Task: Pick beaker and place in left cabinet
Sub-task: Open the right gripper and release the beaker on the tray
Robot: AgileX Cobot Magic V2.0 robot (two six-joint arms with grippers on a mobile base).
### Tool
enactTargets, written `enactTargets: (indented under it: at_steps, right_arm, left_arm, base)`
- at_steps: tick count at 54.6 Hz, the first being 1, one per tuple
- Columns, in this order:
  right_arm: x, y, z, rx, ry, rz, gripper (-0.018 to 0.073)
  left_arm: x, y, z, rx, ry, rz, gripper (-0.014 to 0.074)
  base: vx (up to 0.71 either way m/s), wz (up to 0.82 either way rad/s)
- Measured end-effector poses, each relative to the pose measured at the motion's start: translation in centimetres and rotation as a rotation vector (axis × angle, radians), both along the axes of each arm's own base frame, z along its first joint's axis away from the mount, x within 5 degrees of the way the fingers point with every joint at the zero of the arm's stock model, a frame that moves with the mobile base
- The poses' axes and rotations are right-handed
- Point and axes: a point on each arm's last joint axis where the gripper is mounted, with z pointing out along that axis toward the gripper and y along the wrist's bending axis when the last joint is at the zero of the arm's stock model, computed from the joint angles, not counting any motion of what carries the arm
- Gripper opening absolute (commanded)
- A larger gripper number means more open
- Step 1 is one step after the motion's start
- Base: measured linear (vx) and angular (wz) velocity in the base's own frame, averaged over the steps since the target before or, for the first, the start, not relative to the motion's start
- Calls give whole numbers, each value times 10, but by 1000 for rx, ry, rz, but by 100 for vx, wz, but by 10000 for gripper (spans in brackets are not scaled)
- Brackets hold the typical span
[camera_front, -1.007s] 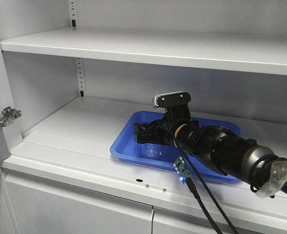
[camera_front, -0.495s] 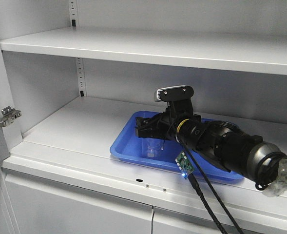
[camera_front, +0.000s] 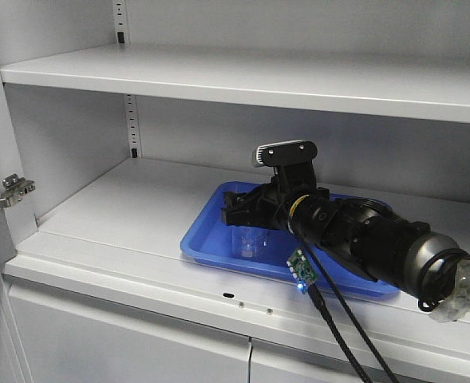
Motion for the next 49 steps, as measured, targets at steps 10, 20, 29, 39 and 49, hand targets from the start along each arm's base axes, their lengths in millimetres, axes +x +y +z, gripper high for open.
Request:
enactTargets:
  at_steps: [10, 20, 29, 39, 49]
  right_arm:
    - [0, 0, 0, 0, 0, 0, 543]
    - [0, 0, 0, 0, 0, 0, 543]
    - [0, 0, 0, 0, 0, -1, 543]
    - [0, -1, 0, 10, 17, -17, 543]
    - [-6, -14, 6, 78, 142, -152, 543]
  left_arm:
    - [0, 0, 0, 0, 0, 0, -6]
    - [0, 0, 0, 0, 0, 0, -6]
    - [0, 0, 0, 0, 0, 0, -6]
    - [0, 0, 0, 0, 0, 0, -6]
    - [0, 0, 0, 0, 0, 0, -6]
  base:
    - [0, 0]
    - [0, 0]
    - [0, 0]
    - [0, 0]
    - [0, 0]
